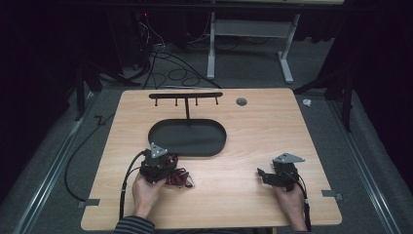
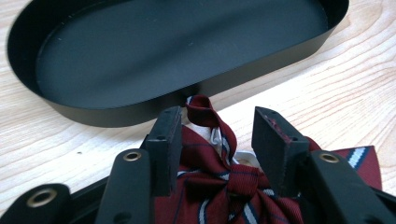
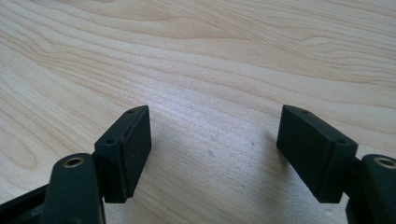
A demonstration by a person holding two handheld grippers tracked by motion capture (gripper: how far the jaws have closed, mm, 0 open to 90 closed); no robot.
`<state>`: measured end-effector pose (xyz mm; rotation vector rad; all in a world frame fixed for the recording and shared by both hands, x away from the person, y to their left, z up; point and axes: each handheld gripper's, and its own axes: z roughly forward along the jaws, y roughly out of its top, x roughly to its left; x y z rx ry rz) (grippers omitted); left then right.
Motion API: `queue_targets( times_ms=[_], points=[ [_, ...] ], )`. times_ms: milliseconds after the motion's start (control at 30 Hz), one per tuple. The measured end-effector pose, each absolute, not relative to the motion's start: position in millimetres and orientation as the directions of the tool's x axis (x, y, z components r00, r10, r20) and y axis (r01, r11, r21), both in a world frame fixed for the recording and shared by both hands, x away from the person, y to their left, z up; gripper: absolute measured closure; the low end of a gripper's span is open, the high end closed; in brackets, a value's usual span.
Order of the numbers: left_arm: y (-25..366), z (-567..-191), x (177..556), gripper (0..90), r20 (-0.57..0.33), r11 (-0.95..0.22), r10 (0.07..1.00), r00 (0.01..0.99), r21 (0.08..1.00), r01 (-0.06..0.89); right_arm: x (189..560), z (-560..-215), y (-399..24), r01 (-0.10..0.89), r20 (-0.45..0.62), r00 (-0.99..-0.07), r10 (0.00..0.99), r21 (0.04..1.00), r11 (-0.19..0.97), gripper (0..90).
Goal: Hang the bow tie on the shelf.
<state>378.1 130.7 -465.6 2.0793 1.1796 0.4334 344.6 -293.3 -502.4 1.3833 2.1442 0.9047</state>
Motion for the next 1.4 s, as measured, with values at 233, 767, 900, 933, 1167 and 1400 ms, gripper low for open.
queue_targets(
  times_ms=[233, 767, 900, 933, 1167, 1400],
  points=[
    [125.6, -473.7, 382.9, 59.5, -0.042, -0.361, 0.844, 0.534, 0.693, 0.624, 344.6, -502.4, -293.3, 0.631, -0.008, -0.409, 0.912, 0.72, 0.289, 27.7],
    [126.5, -478.8, 385.5, 89.2, -0.052, -0.383, 0.825, 0.562, 0.681, 0.625, 344.6, -502.3, -293.3, 0.632, -0.008, -0.41, 0.912, 0.719, 0.29, 27.8],
    [127.8, -477.0, 384.0, 89.5, -0.051, -0.379, 0.825, 0.562, 0.688, 0.619, 344.6, -502.4, -293.3, 0.632, -0.008, -0.41, 0.912, 0.719, 0.29, 27.7],
    [127.9, -476.0, 383.3, 89.6, -0.052, -0.378, 0.825, 0.563, 0.691, 0.617, 344.6, -502.4, -293.3, 0.631, -0.008, -0.411, 0.912, 0.719, 0.291, 27.7],
    [131.3, -467.9, 376.0, 89.6, -0.04, -0.381, 0.82, 0.571, 0.706, 0.597, 344.6, -502.4, -293.3, 0.631, -0.008, -0.41, 0.912, 0.72, 0.29, 27.6],
    [137.3, -454.2, 364.0, 89.7, -0.008, -0.39, 0.818, 0.575, 0.728, 0.564, 344.6, -502.4, -293.2, 0.631, -0.008, -0.41, 0.912, 0.72, 0.29, 27.7]
  ],
)
